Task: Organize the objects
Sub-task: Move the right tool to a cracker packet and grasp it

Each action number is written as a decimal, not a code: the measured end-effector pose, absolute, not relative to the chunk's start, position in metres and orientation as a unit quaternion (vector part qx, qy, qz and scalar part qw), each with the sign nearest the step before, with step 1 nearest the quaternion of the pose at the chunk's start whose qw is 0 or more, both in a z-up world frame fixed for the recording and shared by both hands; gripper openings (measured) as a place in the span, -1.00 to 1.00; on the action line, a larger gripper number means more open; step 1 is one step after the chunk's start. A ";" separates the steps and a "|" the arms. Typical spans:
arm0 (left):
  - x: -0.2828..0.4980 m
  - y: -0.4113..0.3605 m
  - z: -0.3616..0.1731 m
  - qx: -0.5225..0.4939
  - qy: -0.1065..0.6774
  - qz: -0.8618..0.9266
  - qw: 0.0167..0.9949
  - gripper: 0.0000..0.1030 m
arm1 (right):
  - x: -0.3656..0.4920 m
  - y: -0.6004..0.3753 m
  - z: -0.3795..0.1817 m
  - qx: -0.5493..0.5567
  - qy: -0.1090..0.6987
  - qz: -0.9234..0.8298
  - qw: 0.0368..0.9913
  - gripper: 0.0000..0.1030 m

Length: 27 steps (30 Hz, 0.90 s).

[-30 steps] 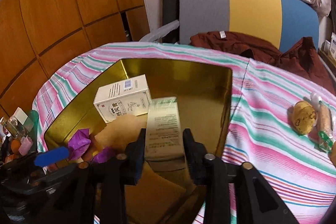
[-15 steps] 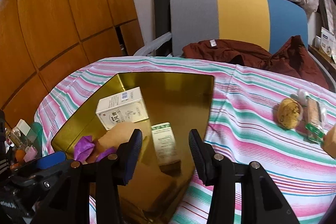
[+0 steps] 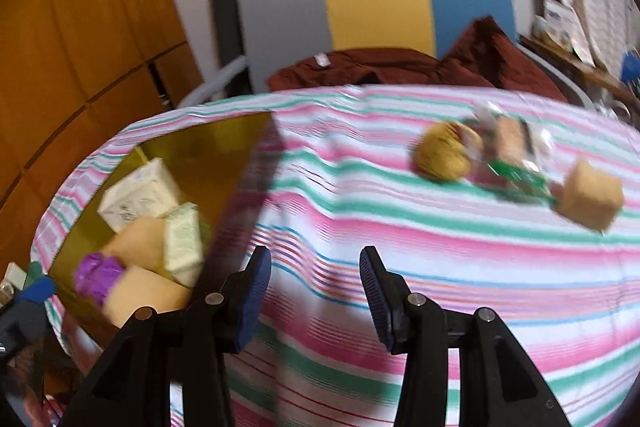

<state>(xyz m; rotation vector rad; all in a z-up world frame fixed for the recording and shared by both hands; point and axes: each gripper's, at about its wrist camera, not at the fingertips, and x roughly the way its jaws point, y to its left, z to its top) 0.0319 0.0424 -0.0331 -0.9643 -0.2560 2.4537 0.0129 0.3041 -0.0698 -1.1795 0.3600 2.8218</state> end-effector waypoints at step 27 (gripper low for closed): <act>0.068 0.111 -0.029 -0.367 -0.024 0.873 0.319 1.00 | -0.058 0.461 -0.053 -0.362 0.135 0.898 0.209 -0.08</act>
